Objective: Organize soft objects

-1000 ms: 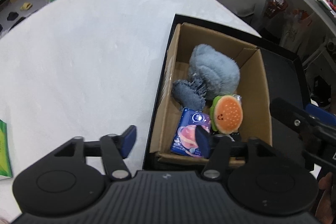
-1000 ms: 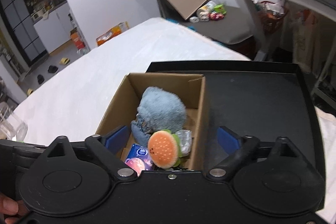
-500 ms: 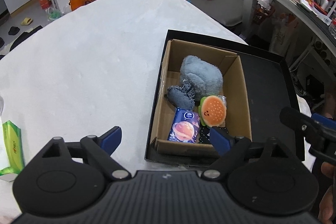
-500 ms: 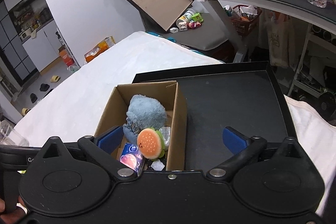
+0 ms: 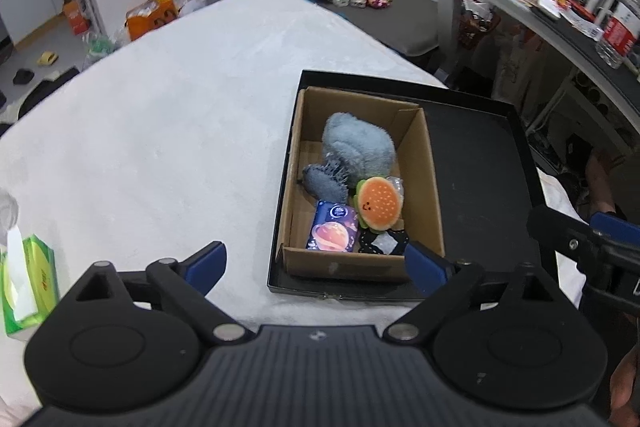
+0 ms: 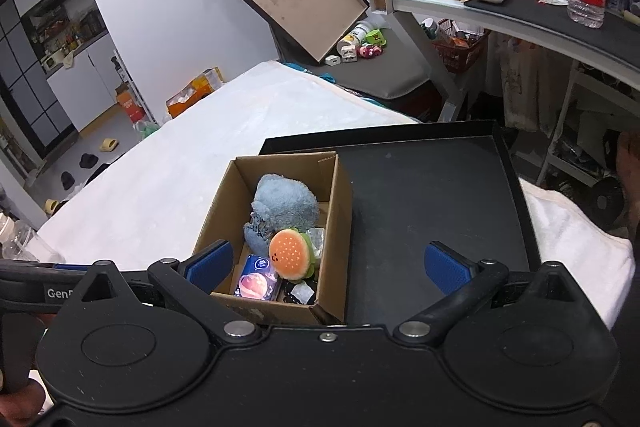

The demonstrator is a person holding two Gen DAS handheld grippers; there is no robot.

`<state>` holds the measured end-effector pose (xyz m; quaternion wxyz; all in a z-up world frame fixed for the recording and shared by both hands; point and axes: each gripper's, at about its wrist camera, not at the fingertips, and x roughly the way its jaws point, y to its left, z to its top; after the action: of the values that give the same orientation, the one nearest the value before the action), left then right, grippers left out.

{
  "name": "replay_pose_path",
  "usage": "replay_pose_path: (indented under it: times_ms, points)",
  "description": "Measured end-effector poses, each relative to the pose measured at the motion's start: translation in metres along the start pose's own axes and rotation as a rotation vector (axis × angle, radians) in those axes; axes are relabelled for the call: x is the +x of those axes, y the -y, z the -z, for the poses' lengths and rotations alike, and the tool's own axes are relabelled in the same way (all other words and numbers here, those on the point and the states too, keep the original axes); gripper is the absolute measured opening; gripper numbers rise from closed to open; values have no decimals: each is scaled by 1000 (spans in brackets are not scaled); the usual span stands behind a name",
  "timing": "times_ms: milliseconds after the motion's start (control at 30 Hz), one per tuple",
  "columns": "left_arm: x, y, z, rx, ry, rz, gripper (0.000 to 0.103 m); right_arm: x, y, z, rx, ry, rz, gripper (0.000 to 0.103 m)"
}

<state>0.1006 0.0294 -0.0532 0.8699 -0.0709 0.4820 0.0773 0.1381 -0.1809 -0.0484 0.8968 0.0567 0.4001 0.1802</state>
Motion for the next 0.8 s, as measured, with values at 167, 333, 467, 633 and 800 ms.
replay_pose_path:
  times_ms: [167, 333, 467, 633, 800]
  points:
    - [-22, 7, -1, 31, 35, 9, 97, -17, 5, -3, 19, 11, 11, 103]
    - [-40, 11, 6, 51, 58, 8, 98, -31, 10, -2, 39, 18, 29, 103]
    - [-51, 11, 13, 53, 72, 9, 101, -43, 10, 0, 31, 30, 50, 103]
    - [-64, 15, 23, 61, 85, 11, 102, -60, 12, 4, 34, 31, 68, 103]
    - [-78, 18, 32, 68, 108, 17, 102, -76, 13, 9, 25, 46, 73, 103]
